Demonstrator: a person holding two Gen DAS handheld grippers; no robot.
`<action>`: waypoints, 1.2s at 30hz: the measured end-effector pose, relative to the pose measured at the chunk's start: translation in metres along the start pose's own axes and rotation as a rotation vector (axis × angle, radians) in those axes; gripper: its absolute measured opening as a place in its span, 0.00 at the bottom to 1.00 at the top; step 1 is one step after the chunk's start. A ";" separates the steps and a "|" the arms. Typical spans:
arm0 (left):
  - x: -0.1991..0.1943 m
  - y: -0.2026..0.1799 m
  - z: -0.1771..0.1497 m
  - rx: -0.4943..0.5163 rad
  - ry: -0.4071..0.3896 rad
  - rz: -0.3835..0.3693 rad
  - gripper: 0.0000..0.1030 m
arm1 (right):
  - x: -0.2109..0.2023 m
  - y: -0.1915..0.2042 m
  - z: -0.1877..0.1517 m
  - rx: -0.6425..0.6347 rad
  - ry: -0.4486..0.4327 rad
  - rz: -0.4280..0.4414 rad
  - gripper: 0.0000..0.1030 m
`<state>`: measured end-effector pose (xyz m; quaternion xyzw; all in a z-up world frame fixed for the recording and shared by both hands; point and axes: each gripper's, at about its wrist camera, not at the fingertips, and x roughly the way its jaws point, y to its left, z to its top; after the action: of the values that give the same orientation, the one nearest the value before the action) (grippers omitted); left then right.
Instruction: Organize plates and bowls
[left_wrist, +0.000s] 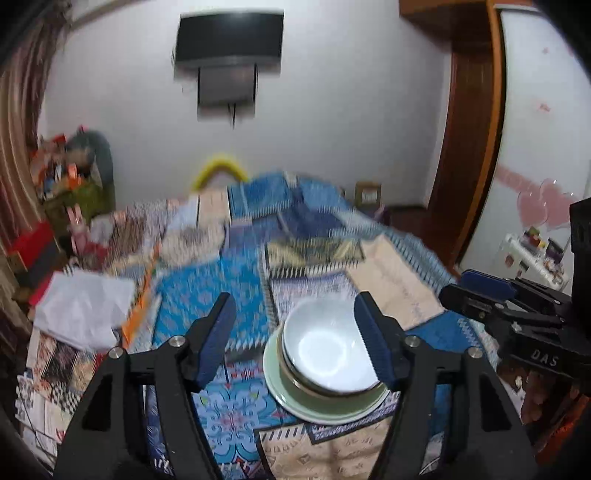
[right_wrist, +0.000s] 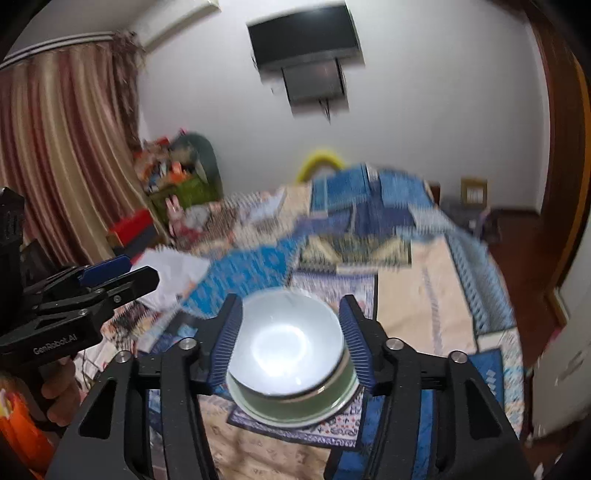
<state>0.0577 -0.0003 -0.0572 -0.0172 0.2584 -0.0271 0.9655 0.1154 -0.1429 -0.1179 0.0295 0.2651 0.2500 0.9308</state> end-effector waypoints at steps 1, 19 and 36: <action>-0.010 -0.002 0.003 0.003 -0.032 0.004 0.68 | -0.011 0.005 0.002 -0.017 -0.035 -0.004 0.53; -0.095 -0.013 0.007 0.024 -0.294 0.025 0.99 | -0.077 0.040 0.008 -0.097 -0.314 -0.047 1.00; -0.093 -0.007 0.003 -0.002 -0.287 0.011 1.00 | -0.083 0.042 0.003 -0.101 -0.313 -0.042 1.00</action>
<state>-0.0214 -0.0013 -0.0076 -0.0204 0.1176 -0.0189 0.9927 0.0374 -0.1456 -0.0679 0.0157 0.1047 0.2360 0.9660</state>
